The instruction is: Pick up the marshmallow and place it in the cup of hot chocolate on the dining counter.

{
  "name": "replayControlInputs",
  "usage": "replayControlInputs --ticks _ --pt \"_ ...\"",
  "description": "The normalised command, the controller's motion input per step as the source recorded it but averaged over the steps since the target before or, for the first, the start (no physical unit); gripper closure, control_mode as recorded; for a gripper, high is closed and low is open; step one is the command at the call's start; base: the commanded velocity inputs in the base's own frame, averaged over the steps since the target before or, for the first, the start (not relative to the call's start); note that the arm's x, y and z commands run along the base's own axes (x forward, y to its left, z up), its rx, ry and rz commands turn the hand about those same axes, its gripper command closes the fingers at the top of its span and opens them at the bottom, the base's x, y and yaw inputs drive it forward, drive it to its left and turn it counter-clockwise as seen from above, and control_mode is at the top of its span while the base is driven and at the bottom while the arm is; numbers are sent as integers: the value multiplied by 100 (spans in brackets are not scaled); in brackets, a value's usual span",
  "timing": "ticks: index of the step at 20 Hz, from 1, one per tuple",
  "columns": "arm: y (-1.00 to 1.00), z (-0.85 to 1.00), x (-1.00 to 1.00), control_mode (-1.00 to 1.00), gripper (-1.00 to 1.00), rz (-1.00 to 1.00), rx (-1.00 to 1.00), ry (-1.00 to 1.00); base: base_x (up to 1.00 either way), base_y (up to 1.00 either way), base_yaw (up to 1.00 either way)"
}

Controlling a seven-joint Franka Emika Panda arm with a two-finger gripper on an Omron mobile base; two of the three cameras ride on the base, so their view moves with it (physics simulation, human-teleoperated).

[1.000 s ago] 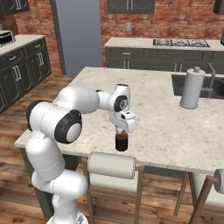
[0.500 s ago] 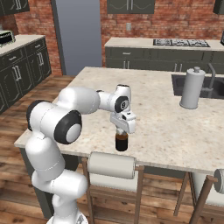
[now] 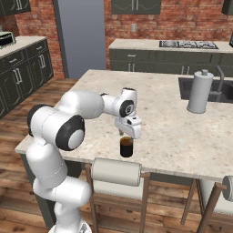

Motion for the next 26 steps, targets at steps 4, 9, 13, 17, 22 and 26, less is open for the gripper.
replayControlInputs --ticks 4,9,13,17,22,26 --pt "0 59 -28 -100 -100 -1 3 -22 0 0 0" --pt "22 99 -18 -100 -100 -2 -1 -30 0 0 0" --pt "58 98 -13 -100 -100 1 -4 -25 0 0 0" --pt "76 84 -42 -100 -100 8 0 -18 0 0 0" --pt "74 69 -66 -100 -100 21 -2 -12 0 0 0" --pt "63 47 -88 -100 -100 39 -7 -11 0 0 0"
